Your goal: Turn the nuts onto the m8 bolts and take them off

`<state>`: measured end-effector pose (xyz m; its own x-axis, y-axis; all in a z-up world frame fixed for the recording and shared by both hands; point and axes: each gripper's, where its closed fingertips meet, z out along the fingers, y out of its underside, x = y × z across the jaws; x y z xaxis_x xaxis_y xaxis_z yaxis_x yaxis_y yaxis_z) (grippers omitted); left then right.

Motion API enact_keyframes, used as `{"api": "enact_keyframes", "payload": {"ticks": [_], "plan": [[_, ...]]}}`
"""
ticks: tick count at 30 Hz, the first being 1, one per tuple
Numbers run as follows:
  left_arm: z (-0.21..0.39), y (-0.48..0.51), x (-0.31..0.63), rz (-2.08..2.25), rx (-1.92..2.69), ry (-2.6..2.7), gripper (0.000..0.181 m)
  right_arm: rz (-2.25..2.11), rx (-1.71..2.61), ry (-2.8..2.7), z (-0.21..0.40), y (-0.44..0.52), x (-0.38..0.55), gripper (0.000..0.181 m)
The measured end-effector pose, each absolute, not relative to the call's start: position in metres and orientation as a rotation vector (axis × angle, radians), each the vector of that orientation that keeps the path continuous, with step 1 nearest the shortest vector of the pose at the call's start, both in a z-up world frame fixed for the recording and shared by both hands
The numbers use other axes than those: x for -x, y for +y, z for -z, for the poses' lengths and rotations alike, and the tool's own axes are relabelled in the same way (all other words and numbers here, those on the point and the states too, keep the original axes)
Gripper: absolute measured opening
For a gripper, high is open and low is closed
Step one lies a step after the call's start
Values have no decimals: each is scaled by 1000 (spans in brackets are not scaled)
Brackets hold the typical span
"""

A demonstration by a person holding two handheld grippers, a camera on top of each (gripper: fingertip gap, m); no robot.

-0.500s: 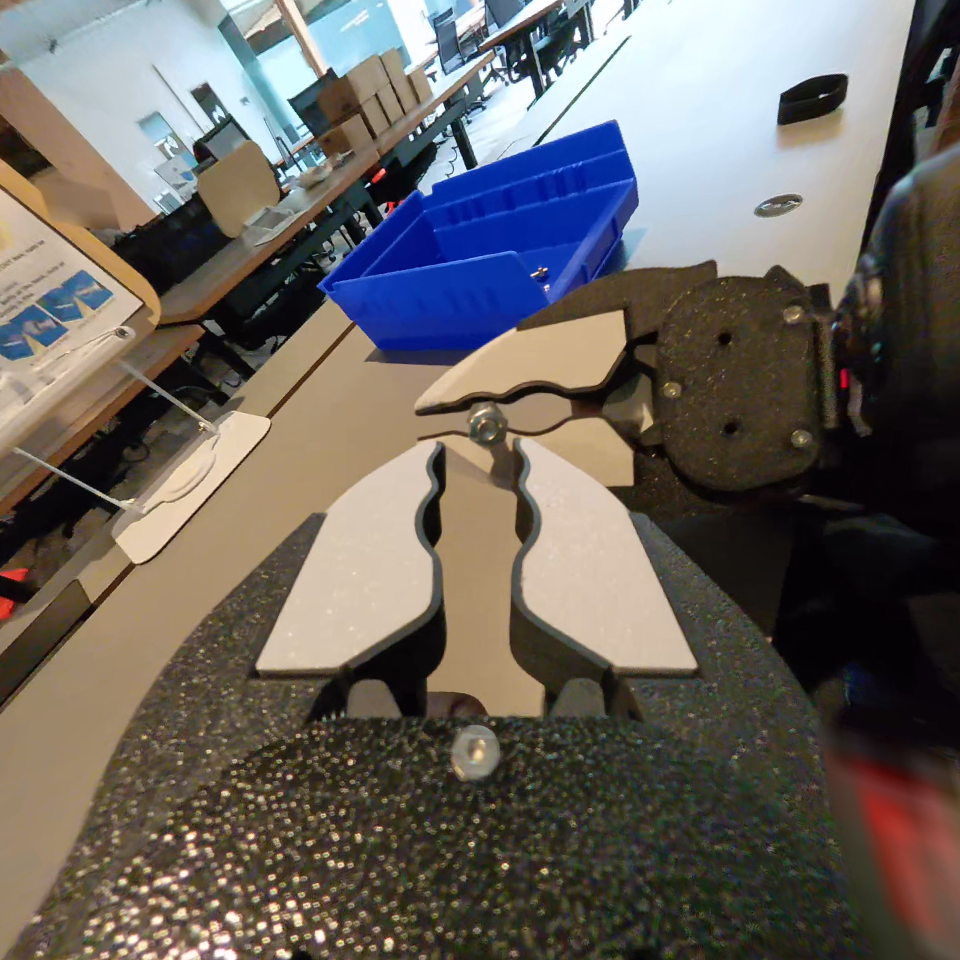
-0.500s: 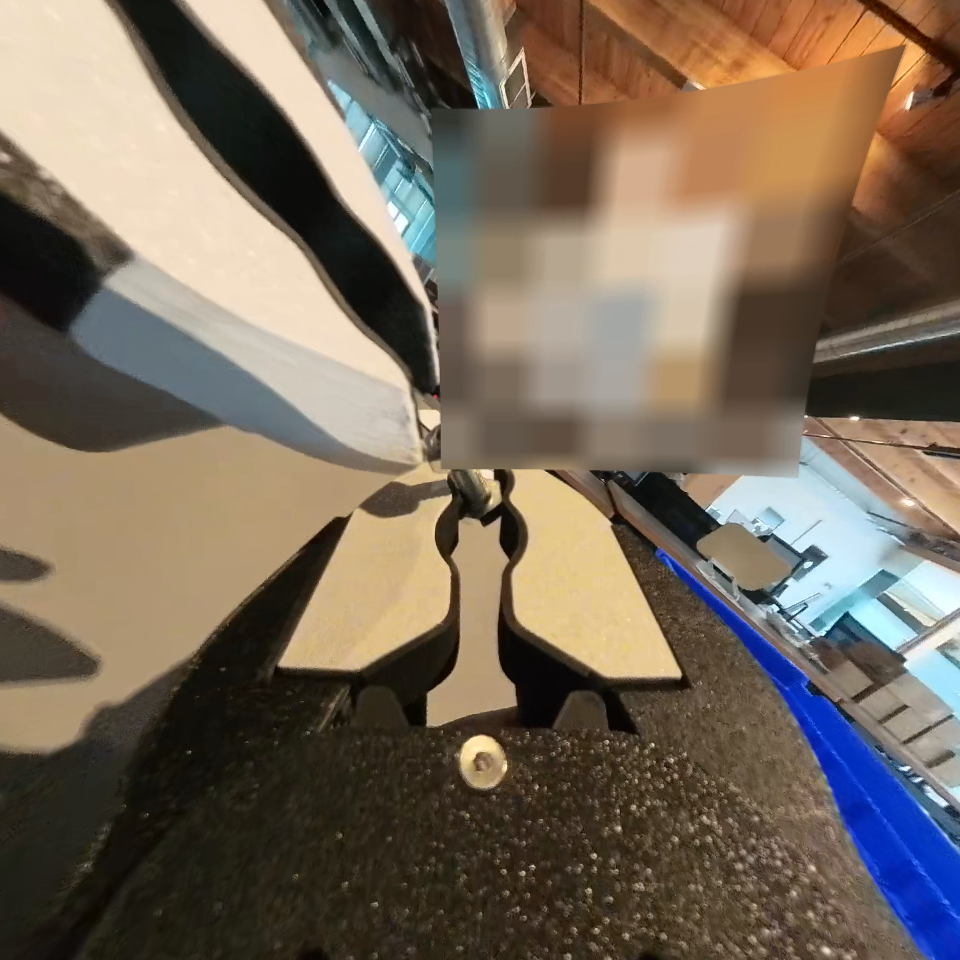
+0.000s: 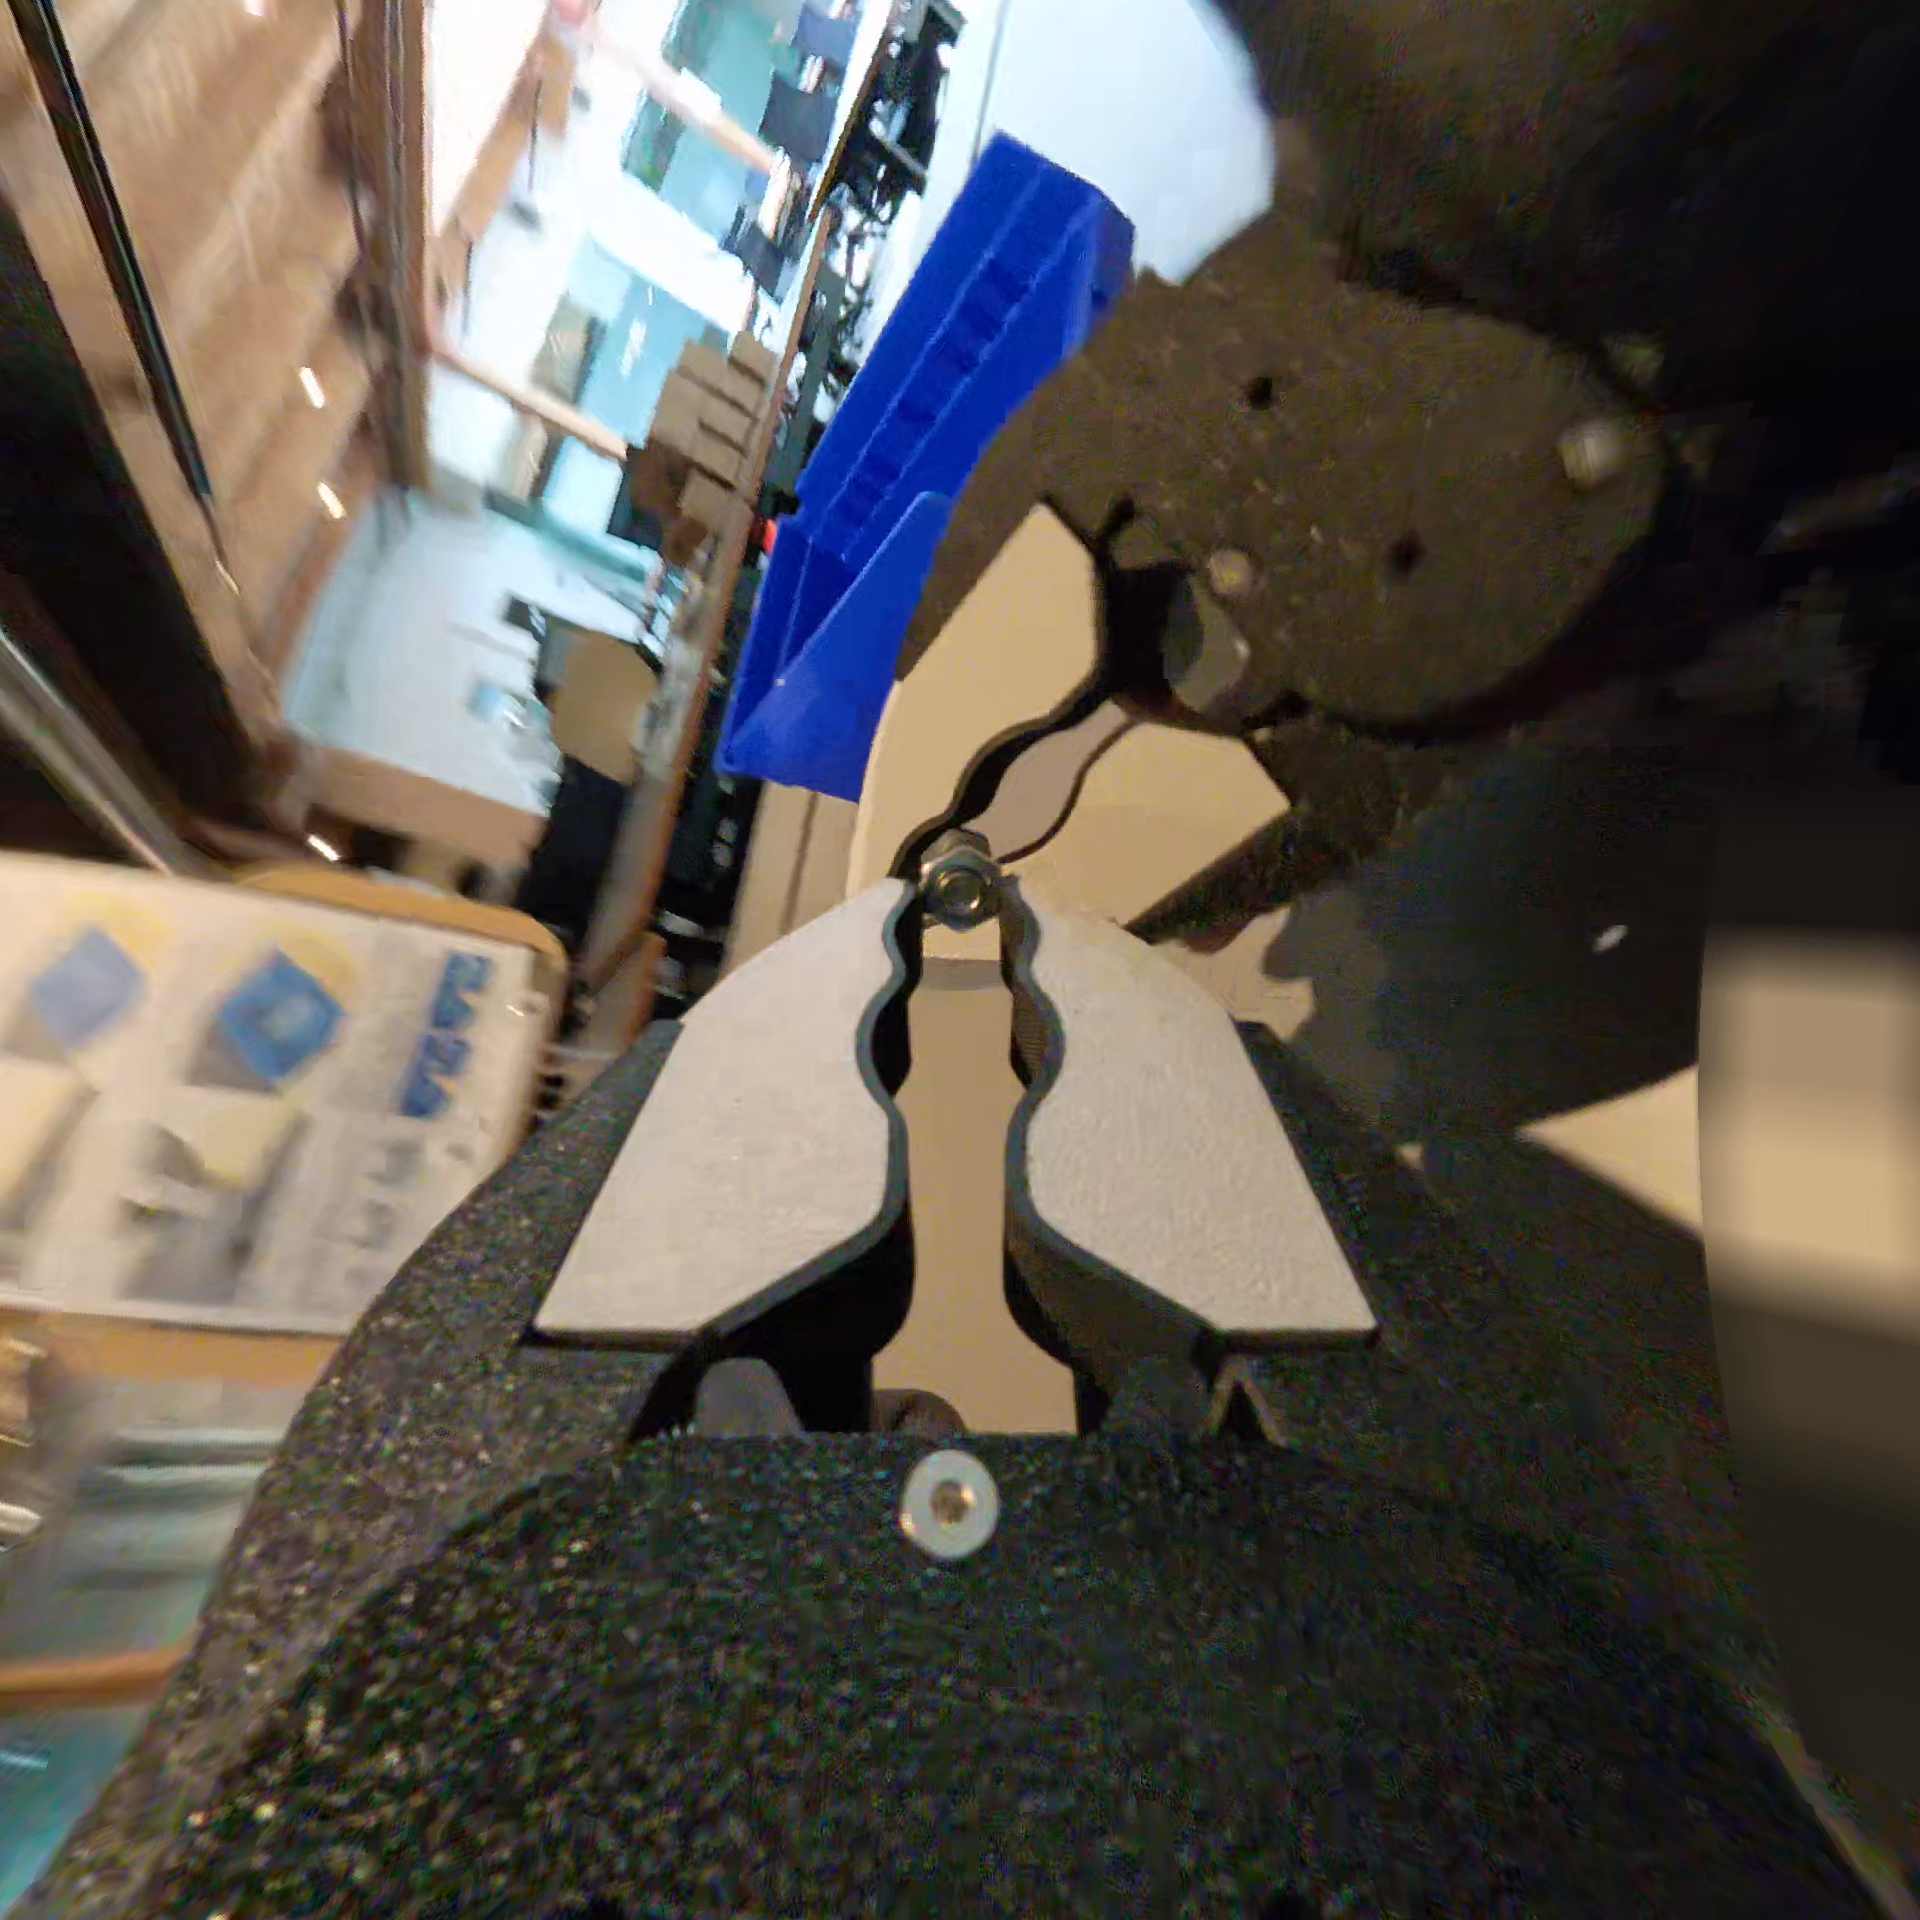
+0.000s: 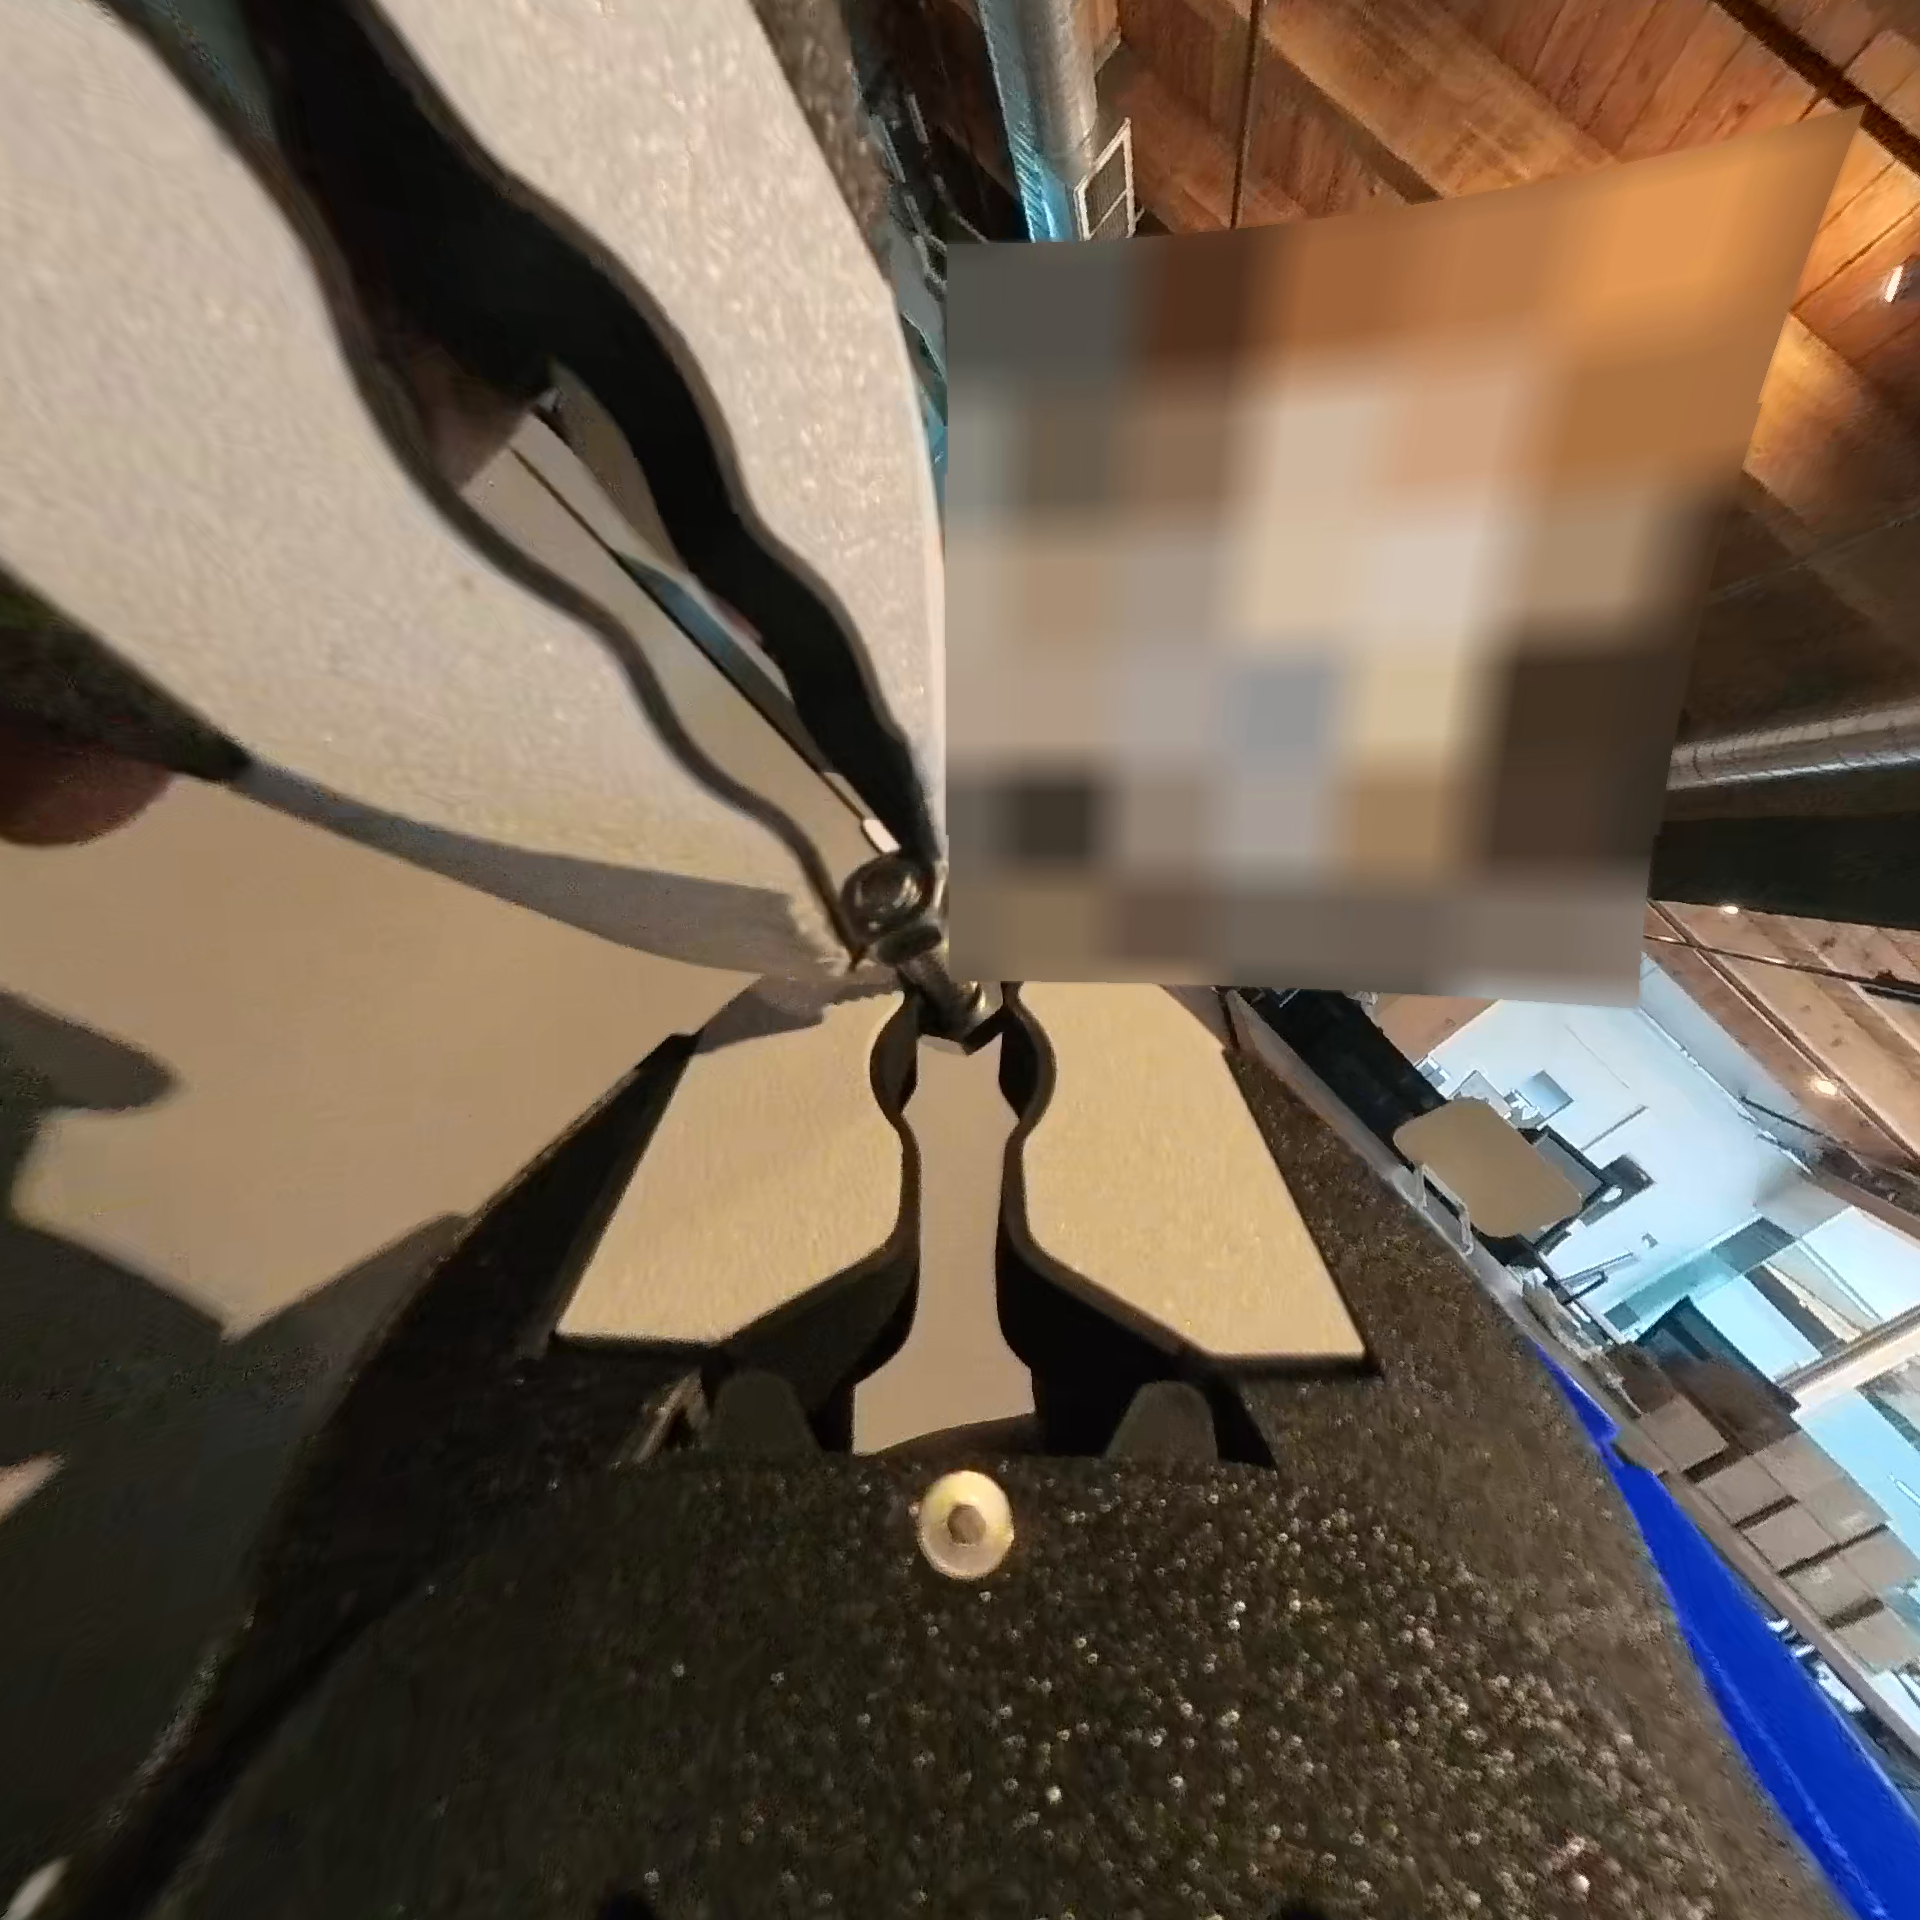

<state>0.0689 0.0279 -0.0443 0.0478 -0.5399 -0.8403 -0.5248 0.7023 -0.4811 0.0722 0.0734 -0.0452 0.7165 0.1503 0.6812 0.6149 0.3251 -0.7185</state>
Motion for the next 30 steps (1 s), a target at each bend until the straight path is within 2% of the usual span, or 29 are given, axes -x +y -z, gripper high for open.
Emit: {"api": "enact_keyframes", "payload": {"ticks": [3, 7, 10, 13, 16, 19, 21, 27, 30], "plan": [[44, 28, -66, -65, 775, 1616, 14, 355, 1221, -768, 46, 73, -69, 10], [34, 15, -66, 282, 978, 1538, 28, 335, 1237, -749, 46, 74, -72, 10], [32, 16, -64, 560, 1264, 1433, 28, 329, 1242, -735, 46, 75, -75, 10], [37, 21, -67, 638, 1380, 1370, 28, 343, 1240, -744, 46, 75, -74, 10], [47, 26, -69, 601, 1442, 1353, 27, 352, 1237, -753, 47, 75, -73, 10], [52, 27, -72, 550, 1416, 1374, 14, 356, 1237, -757, 48, 75, -72, 10], [52, 29, -72, 436, 1318, 1430, 14, 348, 1238, -755, 48, 75, -72, 10], [51, 33, -65, -104, 790, 1634, 14, 366, 1230, -790, 51, 74, -68, 10], [47, 28, -64, -1, 843, 1608, 25, 359, 1232, -781, 50, 74, -69, 10]]}}
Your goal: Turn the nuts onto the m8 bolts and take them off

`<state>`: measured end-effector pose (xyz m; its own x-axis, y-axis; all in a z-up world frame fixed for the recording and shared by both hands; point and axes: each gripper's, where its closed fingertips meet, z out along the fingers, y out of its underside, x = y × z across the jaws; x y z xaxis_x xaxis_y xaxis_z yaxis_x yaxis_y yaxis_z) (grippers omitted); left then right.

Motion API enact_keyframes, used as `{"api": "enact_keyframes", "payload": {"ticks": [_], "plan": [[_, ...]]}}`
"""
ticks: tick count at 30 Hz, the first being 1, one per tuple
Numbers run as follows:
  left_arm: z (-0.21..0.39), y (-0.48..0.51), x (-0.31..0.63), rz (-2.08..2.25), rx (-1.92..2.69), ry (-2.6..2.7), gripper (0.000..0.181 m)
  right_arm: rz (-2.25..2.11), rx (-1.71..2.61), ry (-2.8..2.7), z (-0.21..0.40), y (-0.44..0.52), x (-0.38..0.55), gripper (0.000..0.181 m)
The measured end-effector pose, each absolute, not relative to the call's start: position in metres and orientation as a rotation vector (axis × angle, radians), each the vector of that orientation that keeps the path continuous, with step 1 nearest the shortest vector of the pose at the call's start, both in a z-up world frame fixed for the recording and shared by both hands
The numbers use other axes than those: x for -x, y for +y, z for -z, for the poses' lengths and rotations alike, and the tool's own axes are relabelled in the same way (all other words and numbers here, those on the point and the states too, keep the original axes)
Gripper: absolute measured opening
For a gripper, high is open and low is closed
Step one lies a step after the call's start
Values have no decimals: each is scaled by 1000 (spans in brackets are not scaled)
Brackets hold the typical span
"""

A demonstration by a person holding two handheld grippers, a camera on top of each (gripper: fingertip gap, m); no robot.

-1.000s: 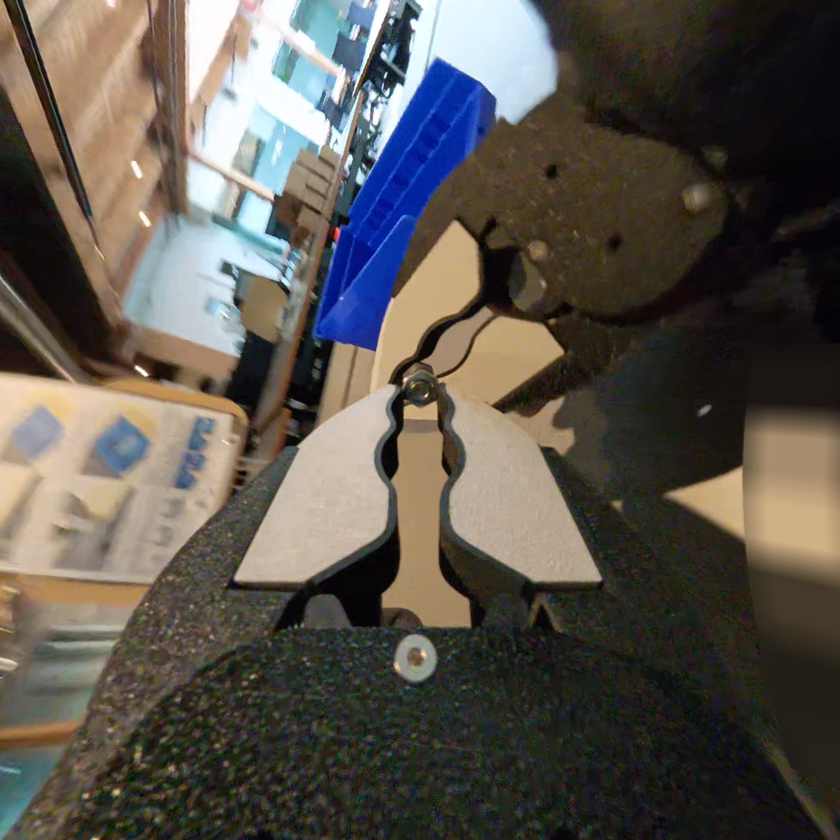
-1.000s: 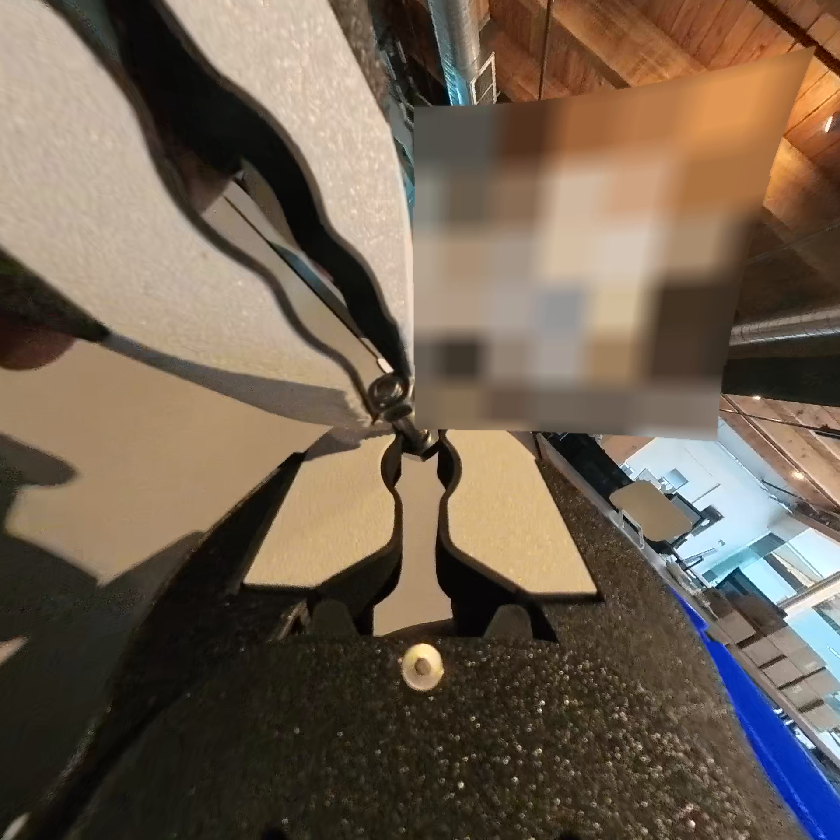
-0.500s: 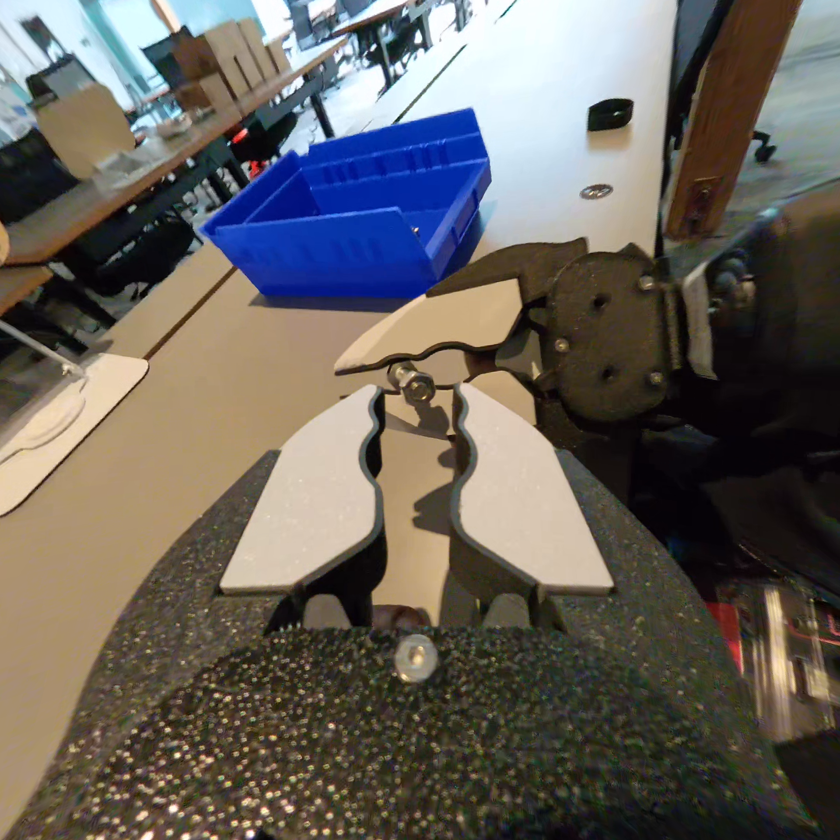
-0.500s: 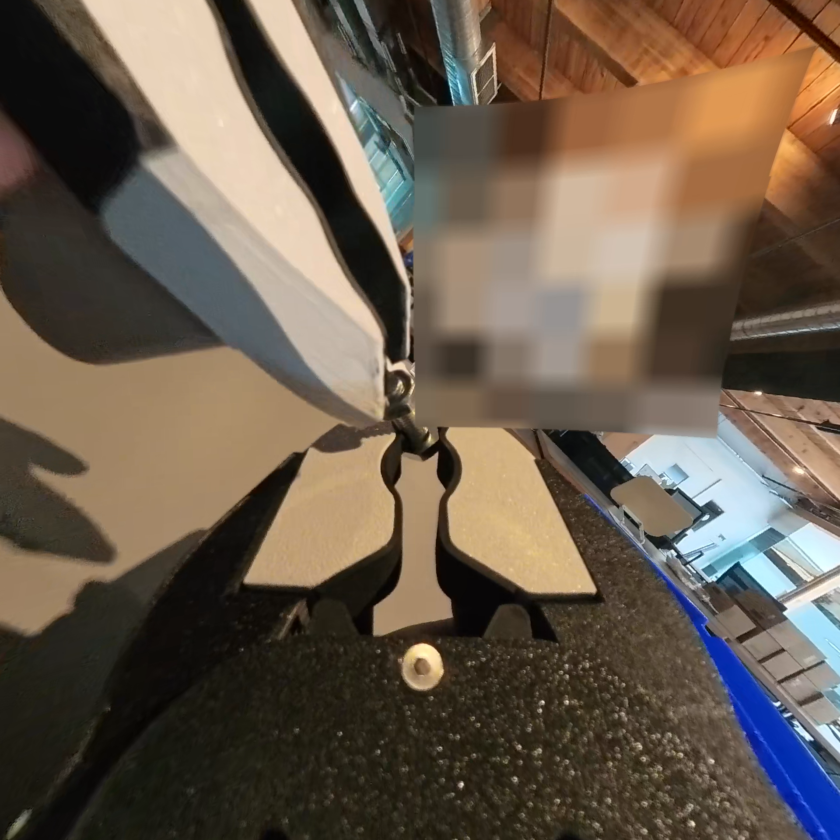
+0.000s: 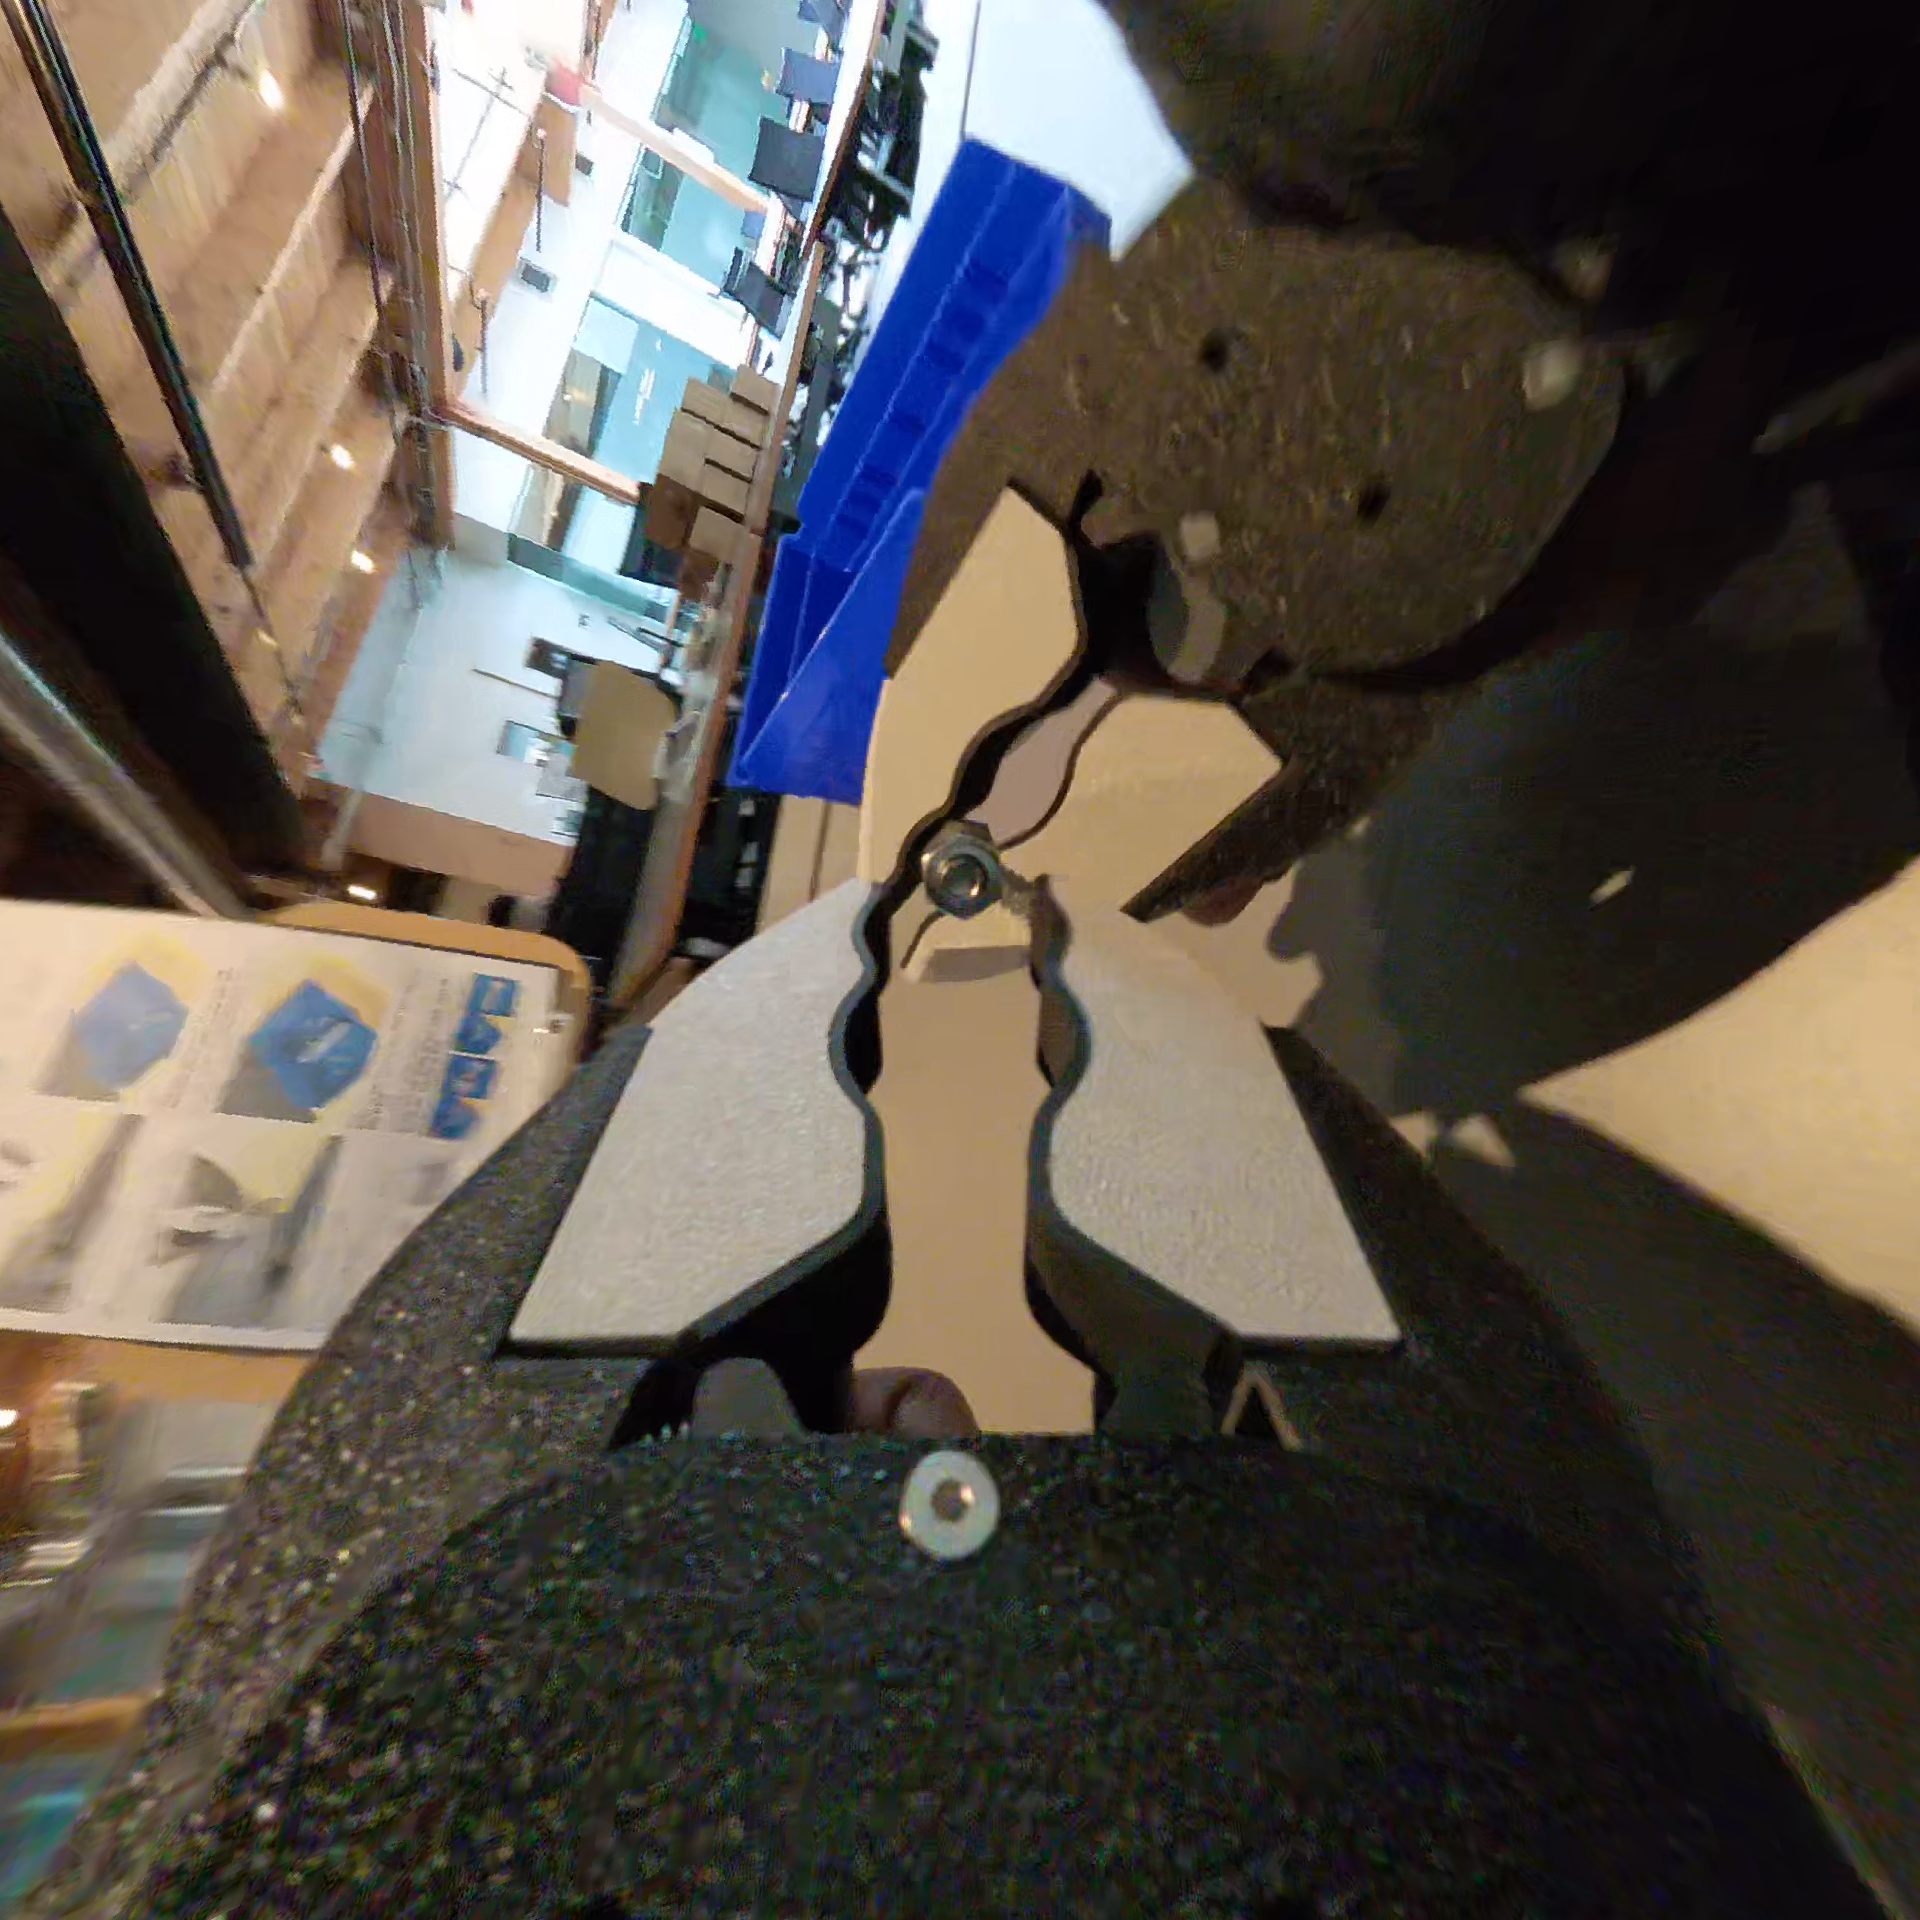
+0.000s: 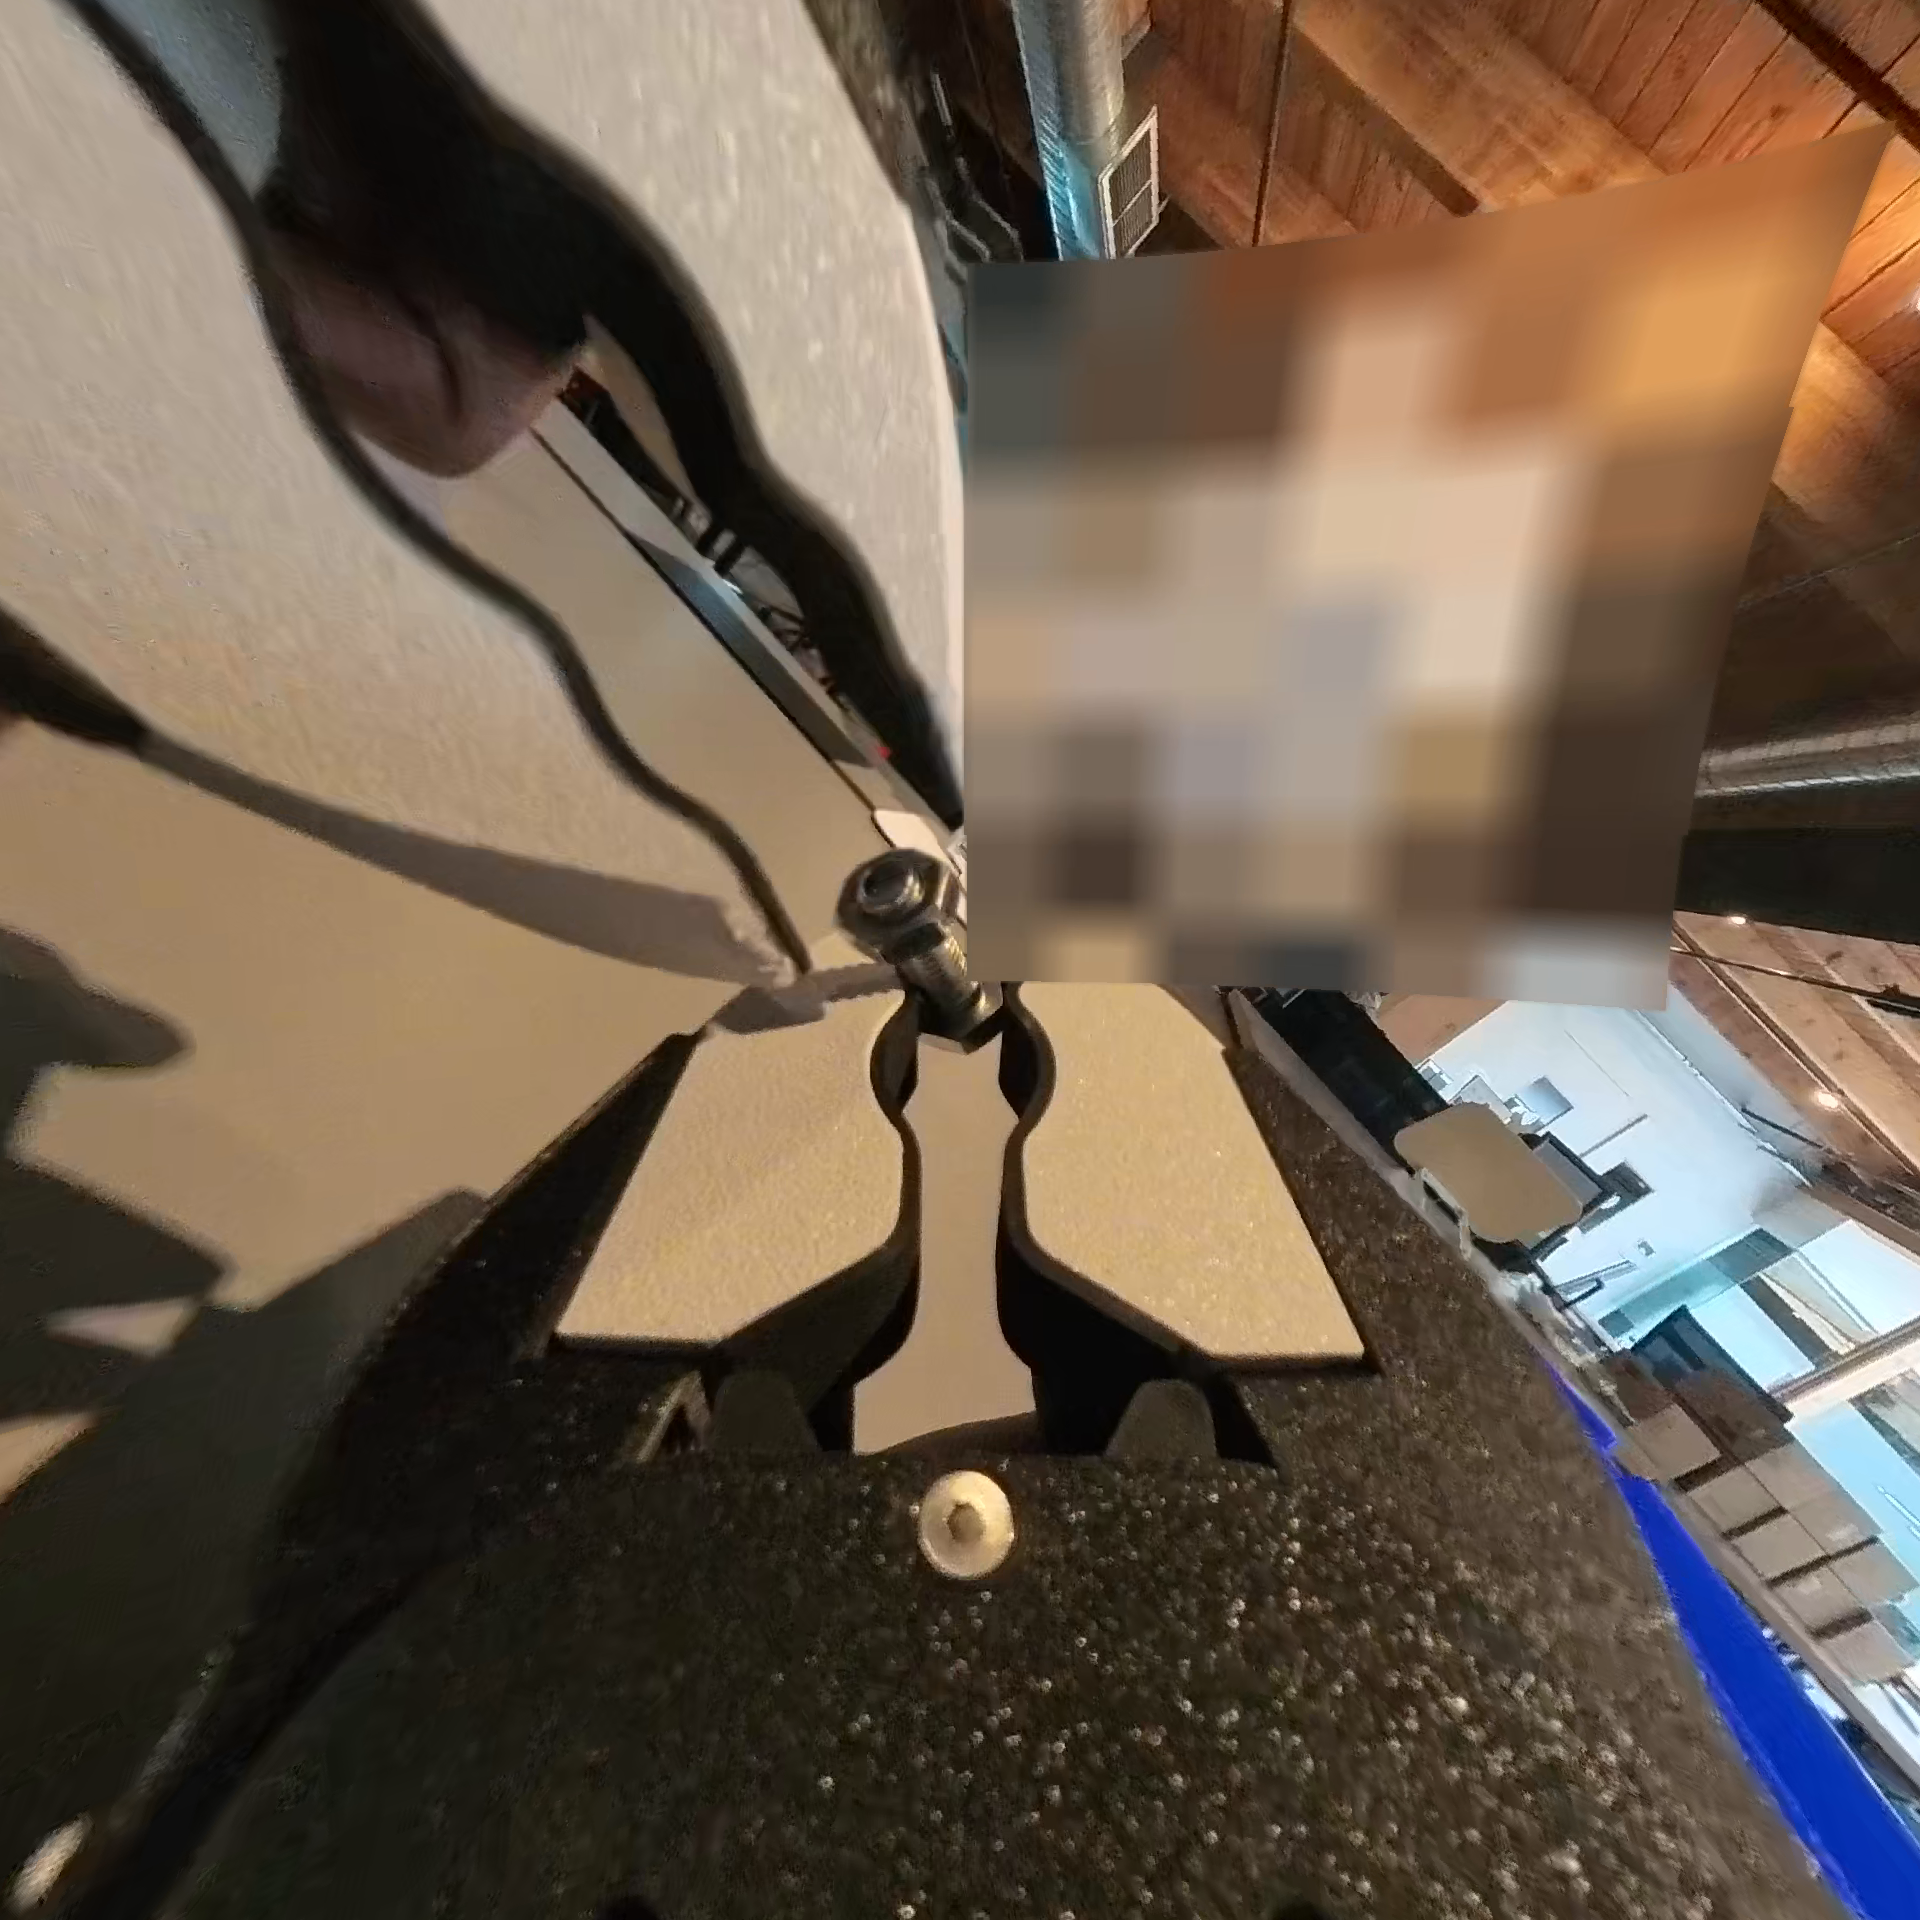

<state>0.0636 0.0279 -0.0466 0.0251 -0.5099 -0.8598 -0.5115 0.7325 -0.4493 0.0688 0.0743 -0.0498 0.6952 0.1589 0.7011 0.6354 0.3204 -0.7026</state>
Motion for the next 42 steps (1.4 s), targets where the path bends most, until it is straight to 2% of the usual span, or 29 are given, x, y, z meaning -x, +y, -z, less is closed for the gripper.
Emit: {"api": "enact_keyframes", "payload": {"ticks": [4, 11, 19, 27, 30, 33, 36, 42], "plan": [[35, 17, -65, 390, 1140, 1484, 26, 348, 1241, -764, 49, 75, -71, 10], [45, 26, -68, 541, 1459, 1329, 22, 353, 1242, -768, 49, 75, -71, 10], [51, 28, -73, 504, 1445, 1331, 15, 356, 1243, -773, 50, 76, -71, 10], [49, 32, -68, -83, 804, 1599, 15, 363, 1238, -785, 50, 75, -69, 10], [41, 22, -69, 141, 917, 1545, 25, 334, 1247, -762, 49, 76, -71, 10], [29, 15, -69, 441, 1109, 1438, 22, 316, 1254, -748, 48, 76, -73, 10], [37, 25, -67, 522, 1326, 1361, 20, 315, 1254, -747, 48, 77, -73, 10], [48, 27, -72, 534, 1440, 1315, 16, 320, 1256, -751, 49, 77, -73, 10]]}}
